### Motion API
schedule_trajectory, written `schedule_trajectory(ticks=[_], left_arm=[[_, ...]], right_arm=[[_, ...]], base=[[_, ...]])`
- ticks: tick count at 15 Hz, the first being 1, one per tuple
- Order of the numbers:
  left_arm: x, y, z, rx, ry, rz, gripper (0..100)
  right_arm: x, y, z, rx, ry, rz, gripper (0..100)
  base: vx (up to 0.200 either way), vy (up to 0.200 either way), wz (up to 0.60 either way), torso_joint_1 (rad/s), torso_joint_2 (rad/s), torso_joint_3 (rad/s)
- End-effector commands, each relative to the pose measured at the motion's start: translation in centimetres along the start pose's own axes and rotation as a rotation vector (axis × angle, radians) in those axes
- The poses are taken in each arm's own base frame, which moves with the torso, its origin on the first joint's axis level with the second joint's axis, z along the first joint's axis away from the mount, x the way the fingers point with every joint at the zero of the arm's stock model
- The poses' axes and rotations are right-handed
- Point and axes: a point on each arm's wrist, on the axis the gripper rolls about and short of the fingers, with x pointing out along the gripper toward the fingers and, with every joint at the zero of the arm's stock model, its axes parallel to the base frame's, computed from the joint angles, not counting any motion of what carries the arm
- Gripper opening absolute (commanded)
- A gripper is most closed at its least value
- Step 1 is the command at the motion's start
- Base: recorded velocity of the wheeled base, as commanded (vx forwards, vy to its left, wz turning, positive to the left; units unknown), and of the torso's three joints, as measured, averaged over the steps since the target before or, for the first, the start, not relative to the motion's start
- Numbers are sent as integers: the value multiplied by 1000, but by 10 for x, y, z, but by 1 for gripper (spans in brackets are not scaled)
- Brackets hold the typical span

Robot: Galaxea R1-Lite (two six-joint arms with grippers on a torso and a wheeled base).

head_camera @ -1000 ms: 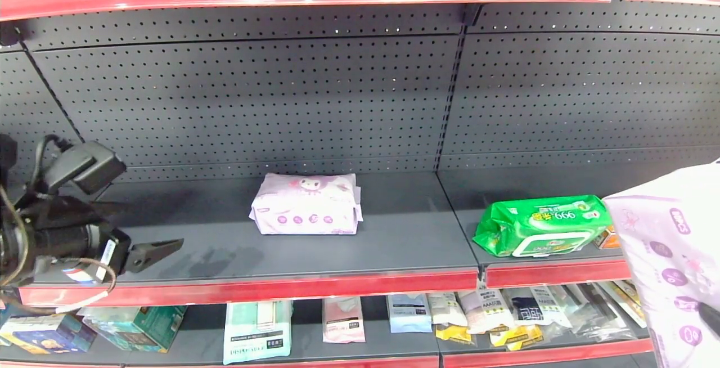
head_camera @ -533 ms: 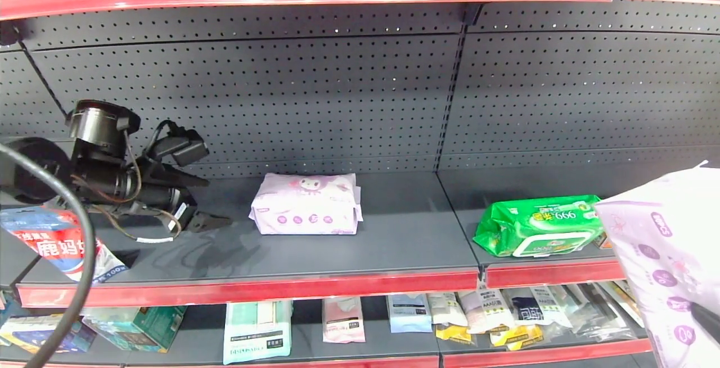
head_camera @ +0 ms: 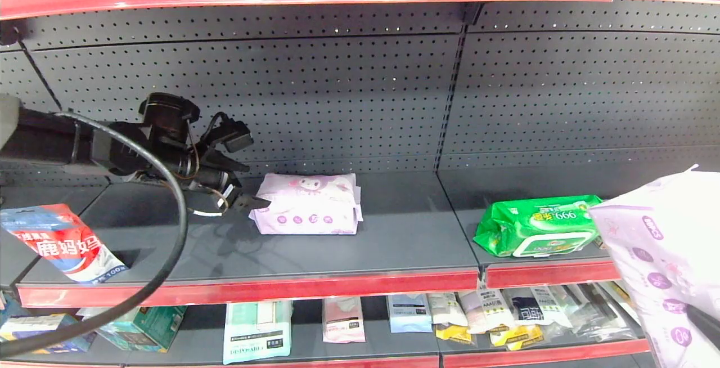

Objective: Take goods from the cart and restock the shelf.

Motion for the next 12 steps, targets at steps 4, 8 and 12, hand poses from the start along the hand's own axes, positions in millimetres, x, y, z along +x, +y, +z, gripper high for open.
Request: schedule_trajectory(ticks=[4, 8, 12], left_arm=[[23, 5, 4, 22, 15, -35, 100], [35, 17, 12, 39, -9, -19, 100], [44, 19, 14, 39, -2, -36, 100]], right_arm=[[1, 0, 0, -3, 7, 4, 0], [1, 0, 0, -3, 8, 3, 0], [1, 0, 0, -11, 5, 1, 0]], base=[[0, 0, 0, 0, 0, 0], [0, 0, 0, 0, 0, 0], [0, 0, 0, 0, 0, 0]])
